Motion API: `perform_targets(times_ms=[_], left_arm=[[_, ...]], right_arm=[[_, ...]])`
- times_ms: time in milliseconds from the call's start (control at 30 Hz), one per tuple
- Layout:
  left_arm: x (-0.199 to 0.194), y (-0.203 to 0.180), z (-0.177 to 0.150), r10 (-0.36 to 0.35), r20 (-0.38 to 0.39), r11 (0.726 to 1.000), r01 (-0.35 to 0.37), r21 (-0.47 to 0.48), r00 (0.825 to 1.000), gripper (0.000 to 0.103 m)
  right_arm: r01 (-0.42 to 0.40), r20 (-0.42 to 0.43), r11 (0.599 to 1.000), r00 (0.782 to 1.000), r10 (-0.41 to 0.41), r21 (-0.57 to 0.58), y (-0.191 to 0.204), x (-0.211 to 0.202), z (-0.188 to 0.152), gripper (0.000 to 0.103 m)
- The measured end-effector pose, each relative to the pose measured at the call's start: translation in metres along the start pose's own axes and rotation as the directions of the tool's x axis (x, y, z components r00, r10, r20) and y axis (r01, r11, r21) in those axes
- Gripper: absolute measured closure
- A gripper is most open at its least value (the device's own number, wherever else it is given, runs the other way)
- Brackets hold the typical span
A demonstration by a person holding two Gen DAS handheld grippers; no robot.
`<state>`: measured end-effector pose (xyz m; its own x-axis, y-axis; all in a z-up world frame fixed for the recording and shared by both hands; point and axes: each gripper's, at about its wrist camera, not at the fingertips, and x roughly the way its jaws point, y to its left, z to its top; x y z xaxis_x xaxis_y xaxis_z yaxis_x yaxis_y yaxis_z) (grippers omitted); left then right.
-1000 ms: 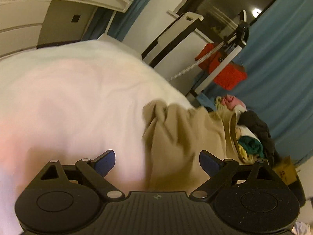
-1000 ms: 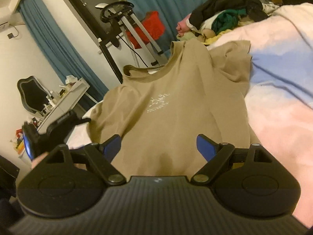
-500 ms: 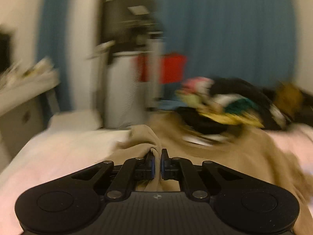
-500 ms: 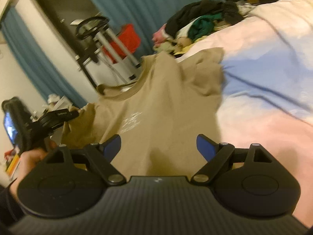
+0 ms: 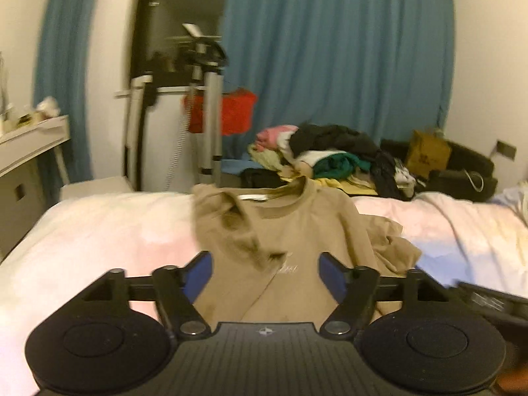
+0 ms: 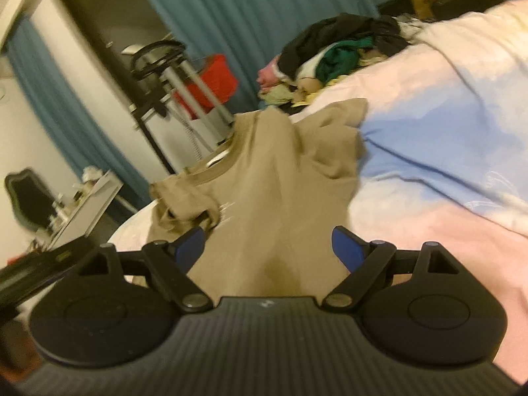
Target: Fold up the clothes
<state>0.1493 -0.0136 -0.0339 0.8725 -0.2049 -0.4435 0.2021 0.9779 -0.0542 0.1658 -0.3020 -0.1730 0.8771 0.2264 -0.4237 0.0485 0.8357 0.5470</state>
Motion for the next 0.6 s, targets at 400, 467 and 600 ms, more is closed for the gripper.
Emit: perform_targets(times_ms=[400,467,600], left_arm=[[-0.077,0.037,-0.028,-0.041,0.013,0.999,0.041,-0.021,0.999,0.022],[-0.072,0.045,-0.030,-0.041,0.016,0.999,0.042,-0.026,0.999,0.022],[-0.060,0.063,-0.032,-0.046,0.040,0.997,0.049,-0.061,0.998,0.021]], right_arm=[[-0.150,-0.055,0.973,0.988,0.142,-0.177,0.049,-0.002,-0.027,0.033],[-0.174,-0.055,0.968,0.984,0.167,-0.179,0.059,0.010,-0.026,0.033],[-0.173,-0.045,0.965,0.985,0.168,-0.196,0.084,0.053,-0.015,0.033]])
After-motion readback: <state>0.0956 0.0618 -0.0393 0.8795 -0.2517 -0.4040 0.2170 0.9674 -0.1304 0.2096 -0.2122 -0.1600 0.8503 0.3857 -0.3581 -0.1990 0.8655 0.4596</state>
